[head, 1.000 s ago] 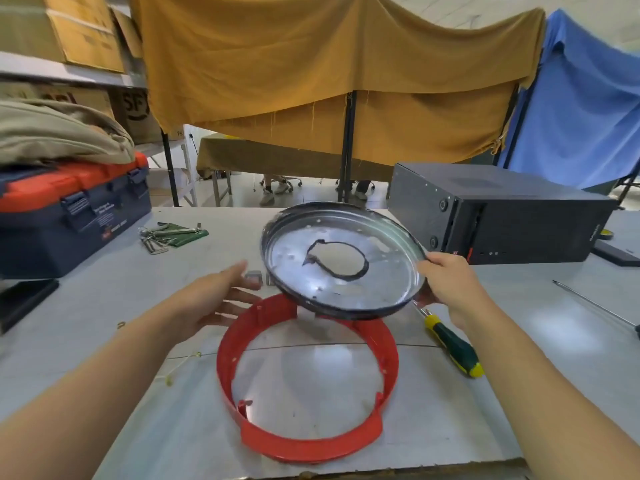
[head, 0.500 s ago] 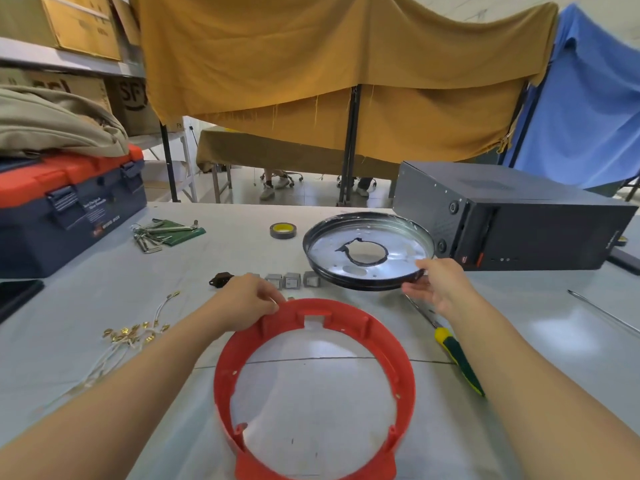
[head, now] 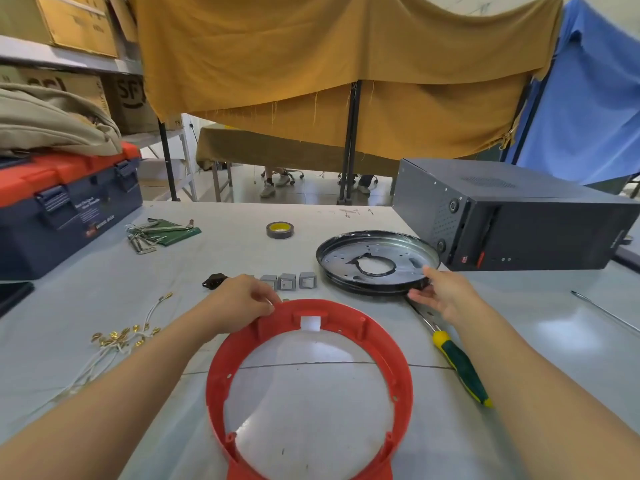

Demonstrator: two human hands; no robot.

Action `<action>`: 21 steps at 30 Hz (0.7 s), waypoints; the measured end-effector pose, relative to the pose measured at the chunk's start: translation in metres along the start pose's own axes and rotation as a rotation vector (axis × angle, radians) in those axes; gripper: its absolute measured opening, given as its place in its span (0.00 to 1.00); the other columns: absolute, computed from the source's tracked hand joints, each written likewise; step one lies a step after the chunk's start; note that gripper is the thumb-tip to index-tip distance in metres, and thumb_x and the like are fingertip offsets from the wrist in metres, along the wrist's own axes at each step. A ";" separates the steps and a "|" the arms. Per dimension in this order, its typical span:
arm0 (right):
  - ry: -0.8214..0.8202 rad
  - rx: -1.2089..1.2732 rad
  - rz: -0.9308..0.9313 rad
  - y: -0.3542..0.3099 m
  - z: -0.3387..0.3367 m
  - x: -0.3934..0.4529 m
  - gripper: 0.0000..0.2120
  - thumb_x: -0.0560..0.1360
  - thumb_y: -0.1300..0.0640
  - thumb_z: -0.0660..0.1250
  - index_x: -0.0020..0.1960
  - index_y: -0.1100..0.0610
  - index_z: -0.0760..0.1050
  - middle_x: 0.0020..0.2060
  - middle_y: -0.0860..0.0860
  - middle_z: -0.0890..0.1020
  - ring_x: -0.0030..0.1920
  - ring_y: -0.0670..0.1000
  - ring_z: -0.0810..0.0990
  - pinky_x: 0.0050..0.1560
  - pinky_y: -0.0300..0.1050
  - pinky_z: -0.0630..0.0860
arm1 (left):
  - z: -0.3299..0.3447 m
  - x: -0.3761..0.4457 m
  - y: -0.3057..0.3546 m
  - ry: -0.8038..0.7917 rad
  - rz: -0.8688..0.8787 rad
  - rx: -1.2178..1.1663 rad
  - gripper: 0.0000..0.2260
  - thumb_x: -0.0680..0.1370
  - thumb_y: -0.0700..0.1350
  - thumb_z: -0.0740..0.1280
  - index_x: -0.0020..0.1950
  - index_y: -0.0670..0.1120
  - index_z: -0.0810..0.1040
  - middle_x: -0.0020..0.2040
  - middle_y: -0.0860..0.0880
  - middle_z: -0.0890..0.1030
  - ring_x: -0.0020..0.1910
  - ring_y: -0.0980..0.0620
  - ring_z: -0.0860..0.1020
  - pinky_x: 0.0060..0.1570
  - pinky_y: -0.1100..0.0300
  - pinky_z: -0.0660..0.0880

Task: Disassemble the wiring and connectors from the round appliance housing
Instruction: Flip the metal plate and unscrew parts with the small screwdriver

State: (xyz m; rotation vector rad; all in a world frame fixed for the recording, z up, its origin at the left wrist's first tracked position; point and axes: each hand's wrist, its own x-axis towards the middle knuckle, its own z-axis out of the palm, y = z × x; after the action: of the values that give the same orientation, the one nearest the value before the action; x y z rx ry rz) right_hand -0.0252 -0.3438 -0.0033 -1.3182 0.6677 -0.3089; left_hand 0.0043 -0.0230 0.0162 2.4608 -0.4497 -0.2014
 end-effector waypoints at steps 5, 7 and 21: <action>-0.047 -0.065 0.042 0.003 -0.001 0.005 0.07 0.80 0.64 0.61 0.55 0.66 0.70 0.39 0.59 0.75 0.36 0.55 0.77 0.30 0.44 0.80 | 0.000 -0.001 0.000 -0.001 -0.016 -0.040 0.07 0.75 0.41 0.68 0.43 0.53 0.82 0.47 0.44 0.83 0.48 0.44 0.79 0.45 0.59 0.75; -0.053 -0.070 0.045 0.005 -0.001 0.006 0.06 0.79 0.64 0.61 0.55 0.66 0.70 0.40 0.59 0.75 0.36 0.55 0.77 0.27 0.41 0.80 | 0.001 -0.001 0.001 0.005 -0.014 -0.042 0.07 0.75 0.41 0.68 0.43 0.54 0.82 0.48 0.45 0.82 0.49 0.44 0.79 0.45 0.59 0.74; 0.023 -0.405 -0.072 0.009 -0.002 0.001 0.12 0.77 0.58 0.64 0.57 0.64 0.74 0.43 0.58 0.75 0.44 0.54 0.73 0.41 0.45 0.72 | 0.009 -0.002 0.004 0.064 -0.013 -0.103 0.09 0.76 0.39 0.66 0.47 0.53 0.81 0.41 0.51 0.81 0.41 0.51 0.78 0.37 0.66 0.72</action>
State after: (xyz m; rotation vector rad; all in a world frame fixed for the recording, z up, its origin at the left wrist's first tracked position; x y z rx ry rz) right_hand -0.0266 -0.3436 -0.0124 -1.7296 0.7269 -0.2550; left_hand -0.0009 -0.0301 0.0110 2.3624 -0.3858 -0.1472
